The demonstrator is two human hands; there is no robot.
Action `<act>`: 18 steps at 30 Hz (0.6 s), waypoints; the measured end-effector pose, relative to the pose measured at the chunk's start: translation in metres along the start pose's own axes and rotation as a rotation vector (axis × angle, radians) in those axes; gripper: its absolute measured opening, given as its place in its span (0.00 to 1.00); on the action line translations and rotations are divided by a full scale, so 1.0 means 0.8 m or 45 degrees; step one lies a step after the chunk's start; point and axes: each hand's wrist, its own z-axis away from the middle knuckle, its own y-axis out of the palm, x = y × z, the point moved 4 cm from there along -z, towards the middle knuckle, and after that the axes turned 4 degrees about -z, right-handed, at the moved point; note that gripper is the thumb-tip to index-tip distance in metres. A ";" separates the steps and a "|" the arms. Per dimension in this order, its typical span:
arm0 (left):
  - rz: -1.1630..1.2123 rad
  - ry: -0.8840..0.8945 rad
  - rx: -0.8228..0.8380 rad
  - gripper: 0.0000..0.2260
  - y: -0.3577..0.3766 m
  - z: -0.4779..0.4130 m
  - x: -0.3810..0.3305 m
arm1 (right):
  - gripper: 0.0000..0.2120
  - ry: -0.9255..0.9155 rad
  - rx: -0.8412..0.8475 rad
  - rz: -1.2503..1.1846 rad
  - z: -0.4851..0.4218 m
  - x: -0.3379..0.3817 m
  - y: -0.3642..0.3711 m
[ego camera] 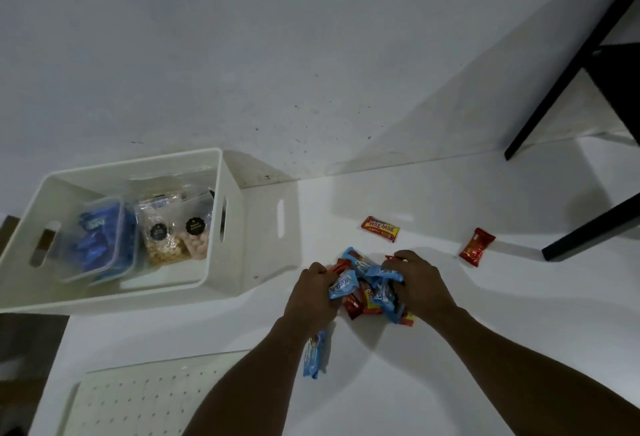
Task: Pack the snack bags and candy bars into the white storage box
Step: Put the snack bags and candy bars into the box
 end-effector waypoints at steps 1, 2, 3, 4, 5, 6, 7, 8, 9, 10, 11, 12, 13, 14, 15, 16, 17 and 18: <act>0.010 0.016 -0.018 0.15 -0.009 0.002 -0.001 | 0.17 0.001 -0.021 -0.003 0.001 0.006 -0.008; 0.017 0.033 -0.035 0.14 -0.018 0.004 -0.003 | 0.16 -0.004 -0.042 -0.007 0.002 0.012 -0.018; 0.029 0.052 -0.049 0.14 -0.028 0.006 -0.006 | 0.16 -0.008 -0.067 -0.017 0.002 0.020 -0.027; 0.045 0.080 -0.074 0.14 -0.038 0.009 -0.010 | 0.16 -0.010 -0.097 -0.037 0.002 0.027 -0.037; 0.060 0.108 -0.096 0.16 -0.049 0.012 -0.014 | 0.17 -0.008 -0.128 -0.052 0.001 0.035 -0.046; 0.068 0.140 -0.121 0.19 -0.060 0.015 -0.018 | 0.17 -0.006 -0.158 -0.060 0.000 0.043 -0.054; 0.071 0.164 -0.140 0.21 -0.072 0.019 -0.022 | 0.17 -0.007 -0.189 -0.061 -0.001 0.054 -0.062; 0.074 0.189 -0.161 0.23 -0.085 0.023 -0.025 | 0.16 -0.010 -0.221 -0.064 -0.002 0.066 -0.070; 0.082 0.212 -0.183 0.25 -0.099 0.029 -0.027 | 0.15 -0.004 -0.251 -0.073 -0.001 0.080 -0.077; 0.090 0.233 -0.210 0.25 -0.112 0.034 -0.027 | 0.14 -0.004 -0.276 -0.089 0.001 0.097 -0.084; 0.100 0.247 -0.239 0.24 -0.126 0.041 -0.026 | 0.14 -0.018 -0.301 -0.110 0.004 0.114 -0.091; 0.110 0.256 -0.269 0.23 -0.141 0.049 -0.023 | 0.13 -0.045 -0.325 -0.127 0.008 0.133 -0.096; 0.126 0.253 -0.298 0.22 -0.155 0.055 -0.017 | 0.13 -0.072 -0.341 -0.135 0.011 0.152 -0.101; 0.136 0.247 -0.327 0.20 -0.171 0.063 -0.011 | 0.13 -0.093 -0.350 -0.142 0.013 0.172 -0.103; 0.143 0.236 -0.354 0.17 -0.188 0.070 -0.002 | 0.13 -0.110 -0.359 -0.156 0.013 0.191 -0.104; 0.148 0.233 -0.386 0.14 -0.206 0.078 0.008 | 0.13 -0.123 -0.370 -0.174 0.012 0.210 -0.105; 0.154 0.230 -0.419 0.12 -0.225 0.085 0.020 | 0.14 -0.134 -0.380 -0.195 0.009 0.231 -0.105; 0.158 0.226 -0.453 0.12 -0.244 0.093 0.034 | 0.14 -0.149 -0.389 -0.217 0.006 0.253 -0.103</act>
